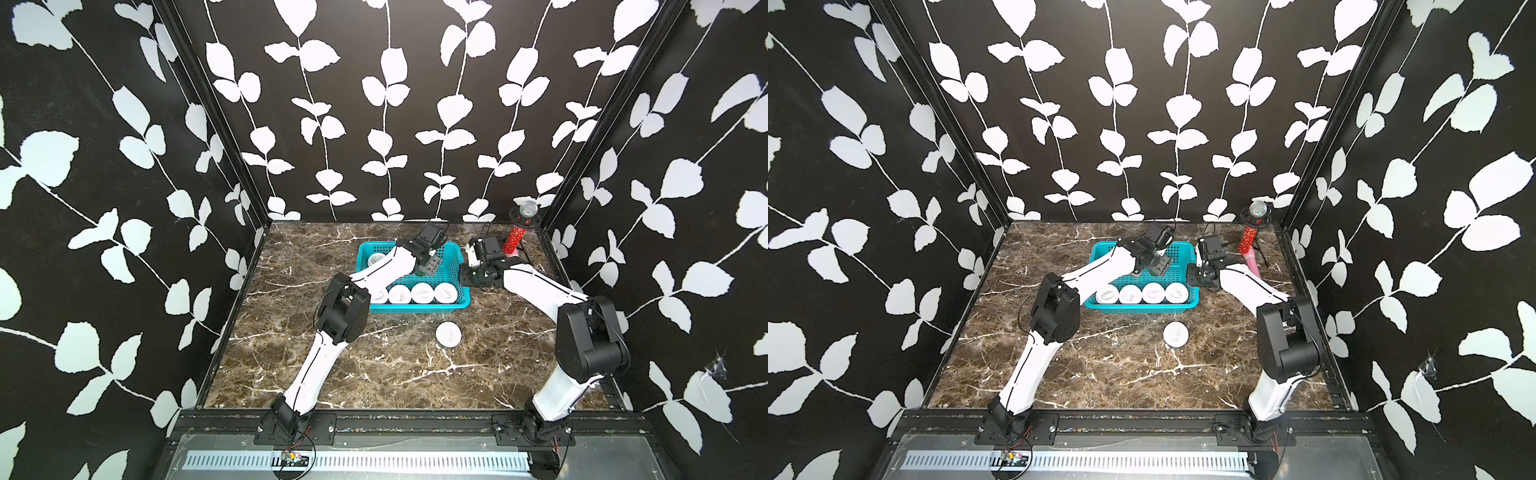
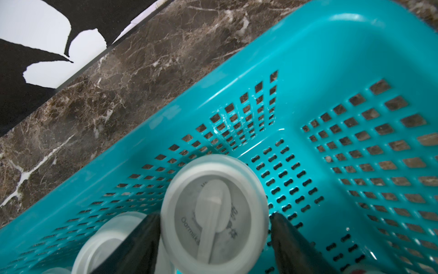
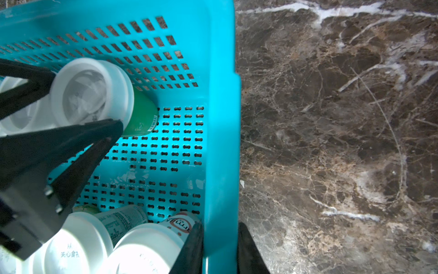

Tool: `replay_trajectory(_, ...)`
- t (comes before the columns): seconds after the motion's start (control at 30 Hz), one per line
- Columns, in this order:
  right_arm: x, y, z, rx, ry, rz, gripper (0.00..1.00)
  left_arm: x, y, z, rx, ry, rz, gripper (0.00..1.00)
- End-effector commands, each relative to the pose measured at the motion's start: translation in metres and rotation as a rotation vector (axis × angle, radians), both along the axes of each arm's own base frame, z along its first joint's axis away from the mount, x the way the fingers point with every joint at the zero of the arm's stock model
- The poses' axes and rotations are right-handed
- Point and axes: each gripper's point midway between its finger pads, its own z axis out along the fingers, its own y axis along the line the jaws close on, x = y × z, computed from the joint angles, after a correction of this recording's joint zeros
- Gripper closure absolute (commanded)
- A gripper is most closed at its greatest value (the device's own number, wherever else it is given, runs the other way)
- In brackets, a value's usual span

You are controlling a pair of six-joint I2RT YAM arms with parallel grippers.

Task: Put the yogurt in the basket
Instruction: Place the yogurt in the basket, then pick up the yogurt from the center of the board.

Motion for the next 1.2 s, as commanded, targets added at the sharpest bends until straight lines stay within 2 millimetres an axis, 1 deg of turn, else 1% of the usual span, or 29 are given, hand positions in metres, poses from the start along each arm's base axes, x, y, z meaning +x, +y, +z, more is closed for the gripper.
replay_trajectory(0.0, -0.010, 0.001, -0.008, -0.008, 0.028, 0.013, 0.75, 0.004, 0.003, 0.013, 0.003, -0.015, 0.001, 0.22)
replay_trajectory(0.13, -0.009, 0.001, -0.008, -0.008, 0.026, 0.014, 0.75, 0.004, 0.001, 0.018, -0.006, -0.018, -0.004, 0.20)
replay_trajectory(0.3, -0.010, 0.000, -0.008, -0.012, 0.027, 0.011, 0.75, 0.002, -0.002, 0.034, -0.039, -0.025, -0.016, 0.19)
replay_trajectory(0.4, -0.009, 0.000, -0.006, -0.012, 0.023, 0.009, 0.73, 0.000, -0.004, 0.047, -0.064, -0.034, -0.028, 0.18)
replay_trajectory(0.5, -0.008, 0.000, -0.004, -0.011, 0.018, 0.006, 0.73, -0.005, -0.003, 0.065, -0.088, -0.044, -0.038, 0.18)
replay_trajectory(0.7, -0.007, 0.000, 0.002, -0.005, 0.006, 0.004, 0.69, -0.022, 0.005, 0.105, -0.156, -0.078, -0.060, 0.18)
replay_trajectory(0.8, -0.007, -0.001, 0.004, -0.008, 0.001, 0.004, 0.67, -0.032, 0.017, 0.119, -0.177, -0.096, -0.053, 0.18)
replay_trajectory(0.9, -0.008, -0.002, 0.008, -0.013, -0.008, 0.003, 0.64, -0.043, 0.034, 0.130, -0.206, -0.114, -0.036, 0.17)
replay_trajectory(0.97, -0.010, -0.002, 0.012, -0.012, -0.015, 0.006, 0.61, -0.051, 0.047, 0.136, -0.227, -0.118, -0.025, 0.17)
replay_trajectory(1.07, -0.012, -0.004, 0.016, -0.015, -0.023, 0.007, 0.54, -0.066, 0.066, 0.136, -0.231, -0.109, -0.013, 0.17)
replay_trajectory(1.1, -0.012, -0.004, 0.017, -0.016, -0.026, 0.007, 0.51, -0.065, 0.079, 0.135, -0.232, -0.108, 0.011, 0.17)
replay_trajectory(1.17, -0.015, -0.005, 0.019, -0.014, -0.030, 0.005, 0.44, -0.073, 0.098, 0.135, -0.253, -0.093, 0.036, 0.18)
